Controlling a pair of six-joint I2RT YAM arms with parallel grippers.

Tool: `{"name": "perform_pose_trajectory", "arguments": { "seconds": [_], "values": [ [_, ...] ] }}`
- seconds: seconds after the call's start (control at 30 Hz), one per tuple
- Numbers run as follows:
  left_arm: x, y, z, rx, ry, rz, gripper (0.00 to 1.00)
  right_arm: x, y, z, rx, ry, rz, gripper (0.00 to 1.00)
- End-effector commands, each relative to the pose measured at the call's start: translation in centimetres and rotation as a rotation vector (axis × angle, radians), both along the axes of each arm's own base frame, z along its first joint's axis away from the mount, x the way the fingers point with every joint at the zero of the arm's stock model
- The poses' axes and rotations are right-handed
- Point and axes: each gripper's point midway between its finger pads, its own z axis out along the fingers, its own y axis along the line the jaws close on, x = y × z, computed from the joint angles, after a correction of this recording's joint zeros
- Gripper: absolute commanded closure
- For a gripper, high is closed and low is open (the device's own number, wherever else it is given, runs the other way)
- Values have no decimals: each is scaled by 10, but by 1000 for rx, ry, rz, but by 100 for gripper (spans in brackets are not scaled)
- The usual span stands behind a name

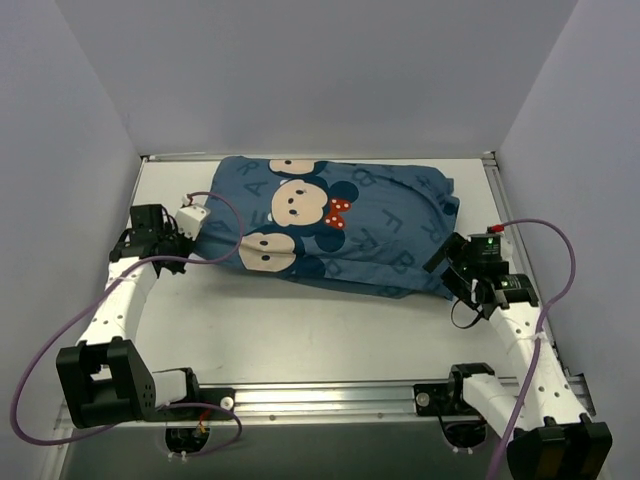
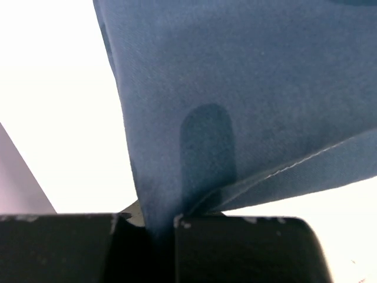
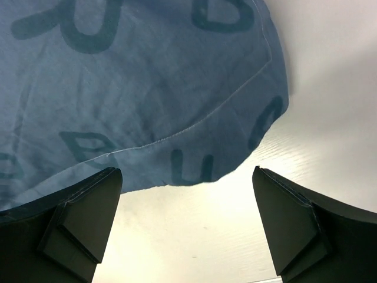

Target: Remove the pillowcase from the pillow

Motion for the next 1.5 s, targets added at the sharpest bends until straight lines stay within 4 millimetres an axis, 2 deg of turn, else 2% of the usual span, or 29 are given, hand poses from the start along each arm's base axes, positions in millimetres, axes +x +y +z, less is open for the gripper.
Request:
{"name": "perform_pose_trajectory", "arguments": {
  "seconds": [0.0,0.07,0.2,0.23,0.27,0.3,0.33,0.37,0.5,0.53,0.6,0.63,0.67,0.77,0.83,0.9,0.93,0.97,1.07,1.1,1.13,1.17,1.23,1.37,1.47],
  "values": [
    [5,-4,19,-47,-67,17,98,5,6,23,157,-115,-149,0],
    [4,-5,23,-50,-74,16,98,-3,7,12,207,-109,-203,0],
    [4,-5,24,-52,-79,16,98,-4,9,-10,367,-153,-380,0],
    [4,-5,24,-53,-77,17,98,1,4,-9,406,-199,-456,0],
    [5,-5,25,-55,-75,19,98,10,-2,5,429,-304,-480,0],
    [4,-6,25,-56,-69,21,98,10,-9,-4,447,-323,-547,0],
    [4,-7,26,-59,-67,17,98,12,-21,-2,427,-369,-604,0],
    [4,-6,27,-60,-66,18,98,19,-26,10,435,-445,-617,0],
    [3,-8,29,-67,-65,9,98,26,-49,18,310,-491,-673,0],
    [3,-9,29,-69,-68,9,98,29,-51,7,273,-452,-671,0],
    [3,-9,32,-70,-72,11,98,39,-47,2,288,-443,-660,0],
    [4,-9,34,-72,-78,14,98,41,-44,-17,288,-391,-660,0],
    [4,-9,36,-73,-81,15,98,50,-38,-16,321,-408,-644,1],
    [5,-11,45,-84,-96,15,98,55,-35,-40,316,-341,-650,2],
    [2,-13,49,-91,-97,10,98,54,-30,-43,321,-305,-625,2],
    [1,-14,52,-98,-102,3,98,50,-29,-37,301,-290,-608,0],
    [0,-15,53,-98,-106,-1,98,50,-30,-27,306,-319,-608,0],
    [0,-15,53,-99,-106,-4,98,41,-33,-33,289,-294,-622,0],
    [2,-16,55,-105,-112,3,98,35,-36,-40,322,-314,-674,1],
    [3,-16,56,-109,-116,5,98,27,-35,-59,348,-281,-710,5],
    [3,-16,57,-110,-115,9,98,24,-33,-70,367,-256,-721,7],
    [4,-16,60,-114,-119,12,98,30,-31,-70,399,-283,-725,11],
    [4,-18,63,-125,-123,3,98,27,-30,-86,411,-256,-745,12],
    [3,-18,67,-117,-135,-5,98,40,-36,-79,359,-274,-733,14],
    [4,-17,67,-114,-133,-2,98,51,-35,-77,352,-271,-725,27]
  ]
}}
